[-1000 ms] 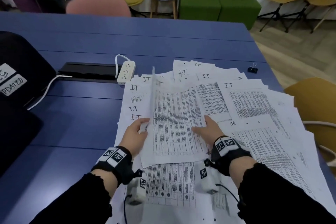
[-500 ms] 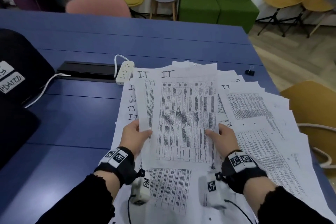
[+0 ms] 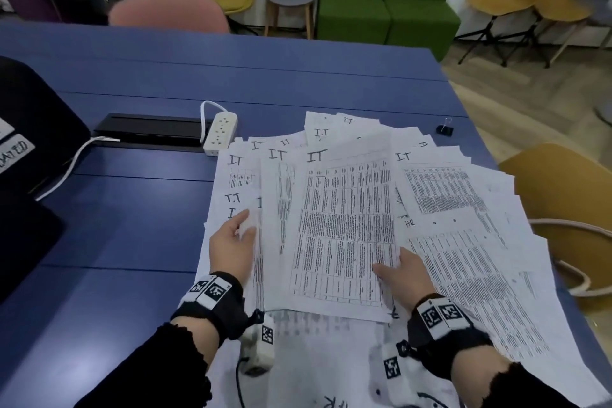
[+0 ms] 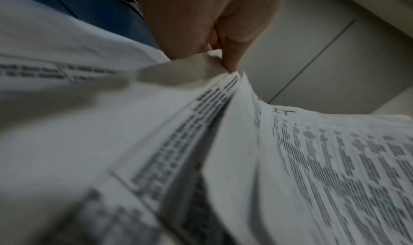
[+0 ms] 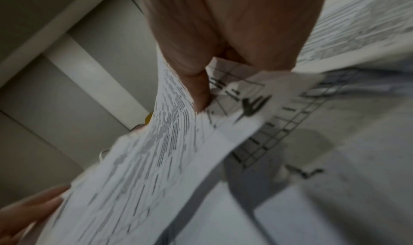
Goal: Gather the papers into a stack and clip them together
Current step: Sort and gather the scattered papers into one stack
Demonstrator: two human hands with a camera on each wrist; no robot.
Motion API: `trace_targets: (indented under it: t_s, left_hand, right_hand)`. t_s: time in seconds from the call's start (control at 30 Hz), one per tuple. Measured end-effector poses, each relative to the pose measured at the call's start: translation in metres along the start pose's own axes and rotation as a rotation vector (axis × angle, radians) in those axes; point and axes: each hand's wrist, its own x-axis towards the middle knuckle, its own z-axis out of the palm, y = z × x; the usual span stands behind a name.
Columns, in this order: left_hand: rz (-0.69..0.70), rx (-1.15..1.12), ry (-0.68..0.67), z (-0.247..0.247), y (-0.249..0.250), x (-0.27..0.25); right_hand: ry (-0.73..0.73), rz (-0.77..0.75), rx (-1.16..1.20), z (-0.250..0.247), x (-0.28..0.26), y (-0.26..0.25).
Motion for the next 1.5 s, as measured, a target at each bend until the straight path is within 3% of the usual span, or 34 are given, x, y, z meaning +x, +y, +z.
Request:
trace_targets:
  t_s: [0.2,0.3,0.4,0.6,0.77,0.87,1.03,1.17,1.33,1.5]
  left_hand:
    - [0.029,0.113,-0.093,-0.016,0.002,0.009]
    - [-0.054,0.121,-0.107,-0.017,-0.001,0.009]
    - [-0.145,0.203,-0.071,-0.015,-0.007,0.007]
    - [-0.236,0.285,-0.259,-0.008,-0.009,-0.010]
    - [-0.170,0.237,-0.156,-0.011,-0.014,-0.006]
    - [-0.119,0.285,-0.197,-0.017,-0.009,-0.004]
    - [-0.179,0.225,-0.334,-0.039,-0.010,0.007]
    - [-0.235,0.286,-0.456,-0.038,-0.004,0.005]
    - [-0.149,0.335,-0.366,-0.014,0.000,-0.013]
    - [-0.286,0.208,-0.331,-0.002,-0.001,-0.014]
  right_hand:
    - [-0.191,0.056,-0.077,-0.016,-0.015,0.017]
    - [-0.258,0.089,-0.165,-0.012,-0.021,0.020]
    - [-0.185,0.079,-0.185,-0.001,-0.027,0.013]
    - [-0.169,0.095,-0.081,0.021,-0.031,-0.004]
    - [-0.128,0.106,0.204,0.030,-0.030,-0.014]
    - [-0.074,0.153,0.378,0.022,-0.023,-0.012]
    - [0.100,0.170,0.271,0.008,-0.005,-0.013]
    - [0.101,0.099,0.231,0.005,0.007,-0.034]
    - [-0.061,0.122,0.316,0.025,0.009,-0.055]
    - [-0.055,0.012,0.057,0.034,0.008,-0.061]
